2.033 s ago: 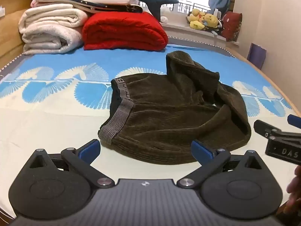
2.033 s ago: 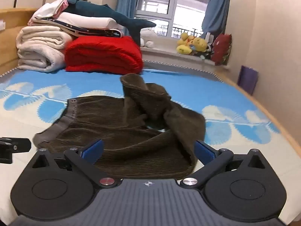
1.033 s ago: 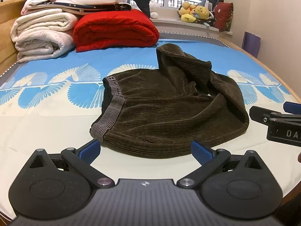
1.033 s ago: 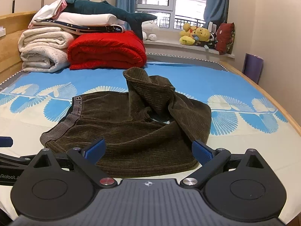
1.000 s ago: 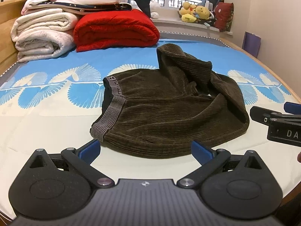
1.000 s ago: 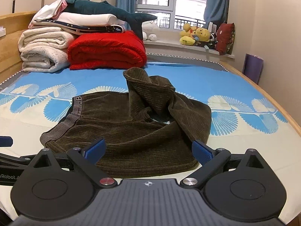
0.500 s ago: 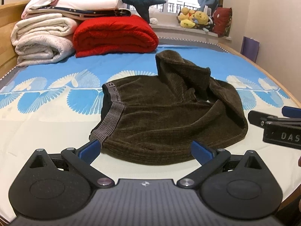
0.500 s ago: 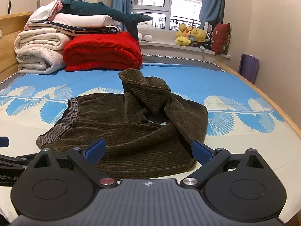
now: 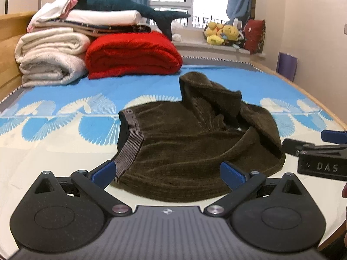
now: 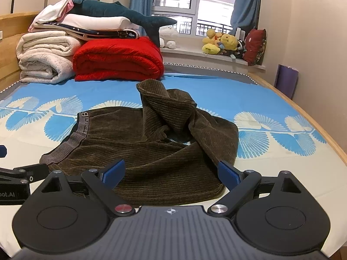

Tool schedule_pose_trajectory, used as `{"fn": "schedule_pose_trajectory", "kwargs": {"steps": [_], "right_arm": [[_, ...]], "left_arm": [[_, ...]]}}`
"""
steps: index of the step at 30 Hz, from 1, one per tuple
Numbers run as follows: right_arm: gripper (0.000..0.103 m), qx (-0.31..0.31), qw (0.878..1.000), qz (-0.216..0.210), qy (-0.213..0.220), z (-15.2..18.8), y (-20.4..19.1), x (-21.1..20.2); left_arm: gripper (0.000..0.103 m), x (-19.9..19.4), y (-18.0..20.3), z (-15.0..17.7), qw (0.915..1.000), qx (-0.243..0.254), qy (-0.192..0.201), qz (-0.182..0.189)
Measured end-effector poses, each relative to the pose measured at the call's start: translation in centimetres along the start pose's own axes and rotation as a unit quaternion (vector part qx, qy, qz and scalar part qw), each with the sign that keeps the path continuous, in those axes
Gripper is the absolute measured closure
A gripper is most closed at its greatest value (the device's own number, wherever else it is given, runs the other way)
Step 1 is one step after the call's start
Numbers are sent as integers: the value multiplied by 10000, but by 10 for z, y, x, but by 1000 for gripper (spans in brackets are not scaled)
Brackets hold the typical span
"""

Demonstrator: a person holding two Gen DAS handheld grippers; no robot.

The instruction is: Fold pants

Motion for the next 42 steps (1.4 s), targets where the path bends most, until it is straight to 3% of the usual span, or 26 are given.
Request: {"fn": "schedule_pose_trajectory", "kwargs": {"steps": [1,5,17,35,42], "right_arm": [[11,31,10000,26,3,3,-23,2],[11,98,9999,32,-1,1,-46,-24],[11,102,9999,-26,-35,-1,-48,-48],[10,32,10000,-36,18,3,-50,-41],[16,58,10000,-16,61,2,-46,-40]], "left_arm": [[0,-2,0,0,10000,-9,56,37],[1,-2,3,0,9998,-10,3,182],[2,-1,5,2,9995,64,-144,283],[2,1,6,0,9993,121,-154,306],[2,2,9,1,9992,177,-133,332]]}}
Point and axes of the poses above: each gripper's, at about its wrist camera, not at the fingertips, and x roughly the way its jaws point, y to its right, z to its underside, the point moved 2 cm from there along x, roughly the way its jaws point, and after that the axes turned 2 degrees about -x, right-handed, at the moved point
